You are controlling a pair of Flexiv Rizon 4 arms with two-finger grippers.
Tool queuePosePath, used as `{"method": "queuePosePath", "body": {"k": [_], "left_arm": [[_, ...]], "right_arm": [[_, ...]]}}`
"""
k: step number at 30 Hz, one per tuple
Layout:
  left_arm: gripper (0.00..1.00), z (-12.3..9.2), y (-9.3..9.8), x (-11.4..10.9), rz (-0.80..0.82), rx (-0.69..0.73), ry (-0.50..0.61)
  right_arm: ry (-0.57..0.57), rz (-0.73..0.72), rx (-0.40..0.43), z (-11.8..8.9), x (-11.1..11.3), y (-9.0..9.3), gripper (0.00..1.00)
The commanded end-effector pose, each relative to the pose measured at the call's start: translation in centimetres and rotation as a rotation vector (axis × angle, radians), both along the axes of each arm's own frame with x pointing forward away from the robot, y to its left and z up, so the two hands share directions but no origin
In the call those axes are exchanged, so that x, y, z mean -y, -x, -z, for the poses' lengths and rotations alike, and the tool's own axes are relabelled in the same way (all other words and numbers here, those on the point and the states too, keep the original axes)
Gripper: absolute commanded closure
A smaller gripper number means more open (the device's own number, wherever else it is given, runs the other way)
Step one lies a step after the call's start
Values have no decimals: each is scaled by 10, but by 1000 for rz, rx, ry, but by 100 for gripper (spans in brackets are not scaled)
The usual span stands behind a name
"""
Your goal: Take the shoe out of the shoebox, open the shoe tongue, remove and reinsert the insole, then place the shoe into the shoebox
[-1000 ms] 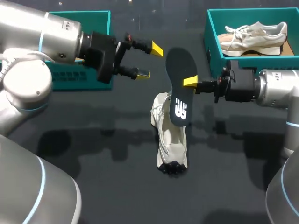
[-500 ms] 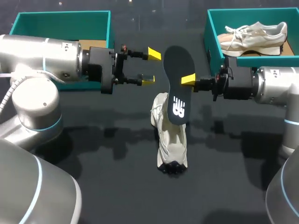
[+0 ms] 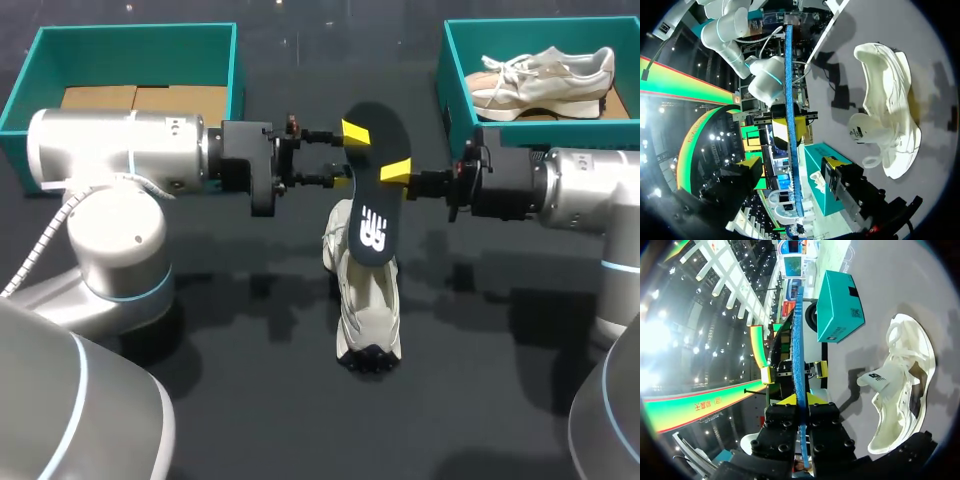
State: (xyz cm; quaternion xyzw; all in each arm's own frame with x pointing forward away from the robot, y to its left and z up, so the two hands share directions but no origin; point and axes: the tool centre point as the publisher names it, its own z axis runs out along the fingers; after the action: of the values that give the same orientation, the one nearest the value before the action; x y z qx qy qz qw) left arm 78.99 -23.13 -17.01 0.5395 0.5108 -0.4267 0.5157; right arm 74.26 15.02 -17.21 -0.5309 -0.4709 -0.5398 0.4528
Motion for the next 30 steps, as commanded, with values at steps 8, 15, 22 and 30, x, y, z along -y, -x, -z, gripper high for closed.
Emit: {"method": "queuePosePath", "body": {"k": [8, 15, 22, 30], "left_arm": [[51, 7, -7, 16, 4, 7, -5], [59, 11, -7, 21, 4, 9, -7], [68, 11, -5, 22, 0, 13, 0], [79, 11, -3, 24, -2, 15, 2]], "right_arm": [[-2, -27, -17, 4, -7, 2, 100], [-7, -32, -23, 3, -10, 4, 100], [-4, -33, -31, 5, -9, 3, 100], [2, -24, -36, 10, -3, 0, 100]]}}
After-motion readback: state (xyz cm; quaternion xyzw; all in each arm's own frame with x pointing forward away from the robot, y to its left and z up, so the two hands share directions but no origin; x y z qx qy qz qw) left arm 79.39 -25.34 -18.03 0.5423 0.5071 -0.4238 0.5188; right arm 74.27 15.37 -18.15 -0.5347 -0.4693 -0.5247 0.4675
